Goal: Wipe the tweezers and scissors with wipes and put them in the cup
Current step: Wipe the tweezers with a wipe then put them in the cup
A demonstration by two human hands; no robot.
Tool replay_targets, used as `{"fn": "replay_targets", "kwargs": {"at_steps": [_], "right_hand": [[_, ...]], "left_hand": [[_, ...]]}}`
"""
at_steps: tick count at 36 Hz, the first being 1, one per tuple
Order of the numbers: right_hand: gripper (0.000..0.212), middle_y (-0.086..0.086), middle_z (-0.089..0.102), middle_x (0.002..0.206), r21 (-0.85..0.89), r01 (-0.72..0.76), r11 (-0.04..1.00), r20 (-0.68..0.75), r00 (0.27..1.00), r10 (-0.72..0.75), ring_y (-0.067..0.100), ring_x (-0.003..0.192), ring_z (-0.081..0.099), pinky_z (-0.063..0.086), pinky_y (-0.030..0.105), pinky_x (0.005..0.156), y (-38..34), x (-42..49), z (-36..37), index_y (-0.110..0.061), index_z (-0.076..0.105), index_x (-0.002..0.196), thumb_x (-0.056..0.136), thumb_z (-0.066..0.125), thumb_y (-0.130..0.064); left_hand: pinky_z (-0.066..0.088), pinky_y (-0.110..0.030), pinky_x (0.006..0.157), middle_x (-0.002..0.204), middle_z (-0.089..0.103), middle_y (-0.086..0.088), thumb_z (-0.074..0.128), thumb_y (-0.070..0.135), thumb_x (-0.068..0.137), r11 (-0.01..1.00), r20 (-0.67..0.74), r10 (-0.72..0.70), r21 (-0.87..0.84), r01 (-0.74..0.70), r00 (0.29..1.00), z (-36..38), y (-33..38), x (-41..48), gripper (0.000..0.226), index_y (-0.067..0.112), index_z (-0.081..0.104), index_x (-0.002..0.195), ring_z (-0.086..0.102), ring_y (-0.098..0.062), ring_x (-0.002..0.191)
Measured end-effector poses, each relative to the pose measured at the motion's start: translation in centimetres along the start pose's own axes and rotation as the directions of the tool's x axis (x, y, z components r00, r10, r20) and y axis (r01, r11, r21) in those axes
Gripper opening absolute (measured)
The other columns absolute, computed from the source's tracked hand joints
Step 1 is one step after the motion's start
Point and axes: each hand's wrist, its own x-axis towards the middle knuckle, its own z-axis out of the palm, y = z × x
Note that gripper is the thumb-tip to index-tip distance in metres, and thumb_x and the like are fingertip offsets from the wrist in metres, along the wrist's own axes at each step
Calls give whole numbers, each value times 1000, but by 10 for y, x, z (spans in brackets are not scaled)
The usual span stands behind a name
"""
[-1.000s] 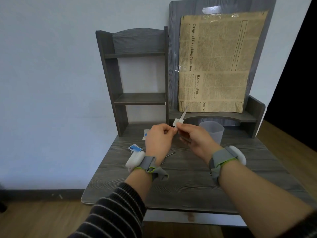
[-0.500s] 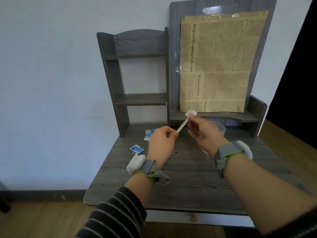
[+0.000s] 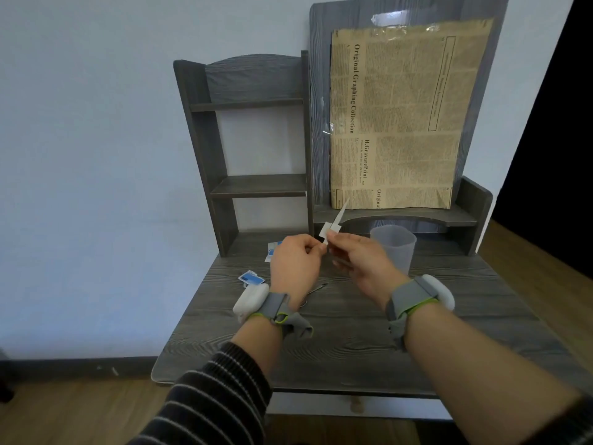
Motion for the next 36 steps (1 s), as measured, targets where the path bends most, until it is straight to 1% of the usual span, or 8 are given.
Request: {"fn": "replay_targets", "kwargs": {"at_steps": [3,7,12,16,21,25,32,36], "right_hand": [[13,-1,58,72,-9,1,1000,0,1000,-1,9,72,51,40,24,66,-1,0,-1,-15,62,73,85,63,-17],[10,-1,58,73,23,1,1000,-22,1000,-1,10,73,51,41,24,68,-4,-1,-5,-15,62,76,85,63,-17],[10,-2,59,76,94,-2,996,-102,995,12,8,74,53,44,27,76,-14,1,-14,-15,61,77,86,62,-15],[12,-2,59,75,114,14,993,-149,989,4,8,70,52,43,25,72,-21,3,-20,-16,60,75,86,62,-14],[9,-3,60,77,135,22,991,-189,982,4,7,71,53,44,25,74,-28,4,-28,-16,61,78,86,62,-15],[5,-2,62,79,151,22,988,-210,978,10,8,74,54,45,28,81,-31,2,-33,-15,62,81,85,64,-15],[5,-2,62,78,140,53,989,-174,984,-28,8,74,54,46,24,72,-37,-1,-29,-16,63,83,84,66,-19],[7,-3,63,75,115,28,993,-135,991,-12,9,71,55,46,22,67,-33,-2,-20,-17,63,79,82,68,-20]], "left_hand": [[31,-13,54,72,57,7,57,24,90,1000,16,6,4,-6,1000,0,-1,0,18,13,71,90,46,-1,59],[38,-20,60,74,60,5,57,23,89,1000,69,6,-8,-5,998,1,1,-2,16,15,70,89,50,-5,64],[35,-15,55,65,54,13,58,23,89,1000,144,-12,-16,14,990,1,1,-5,14,16,70,89,48,-3,58],[35,-15,54,66,56,11,58,22,89,999,176,-19,-40,27,984,1,3,-7,13,16,70,89,48,-3,59],[35,-16,54,69,58,9,59,22,89,996,220,-16,-82,35,975,1,4,-6,11,19,69,86,48,-4,60],[36,-16,52,65,57,7,60,21,88,981,205,-46,-176,83,978,2,5,-6,10,19,68,83,47,-5,57],[46,-25,59,62,58,1,60,14,87,867,151,-175,-445,225,973,5,12,-5,18,19,65,70,50,-11,57],[46,-27,60,63,59,-1,60,13,87,853,128,-181,-473,221,975,6,16,-4,17,17,65,71,49,-11,56]]}}
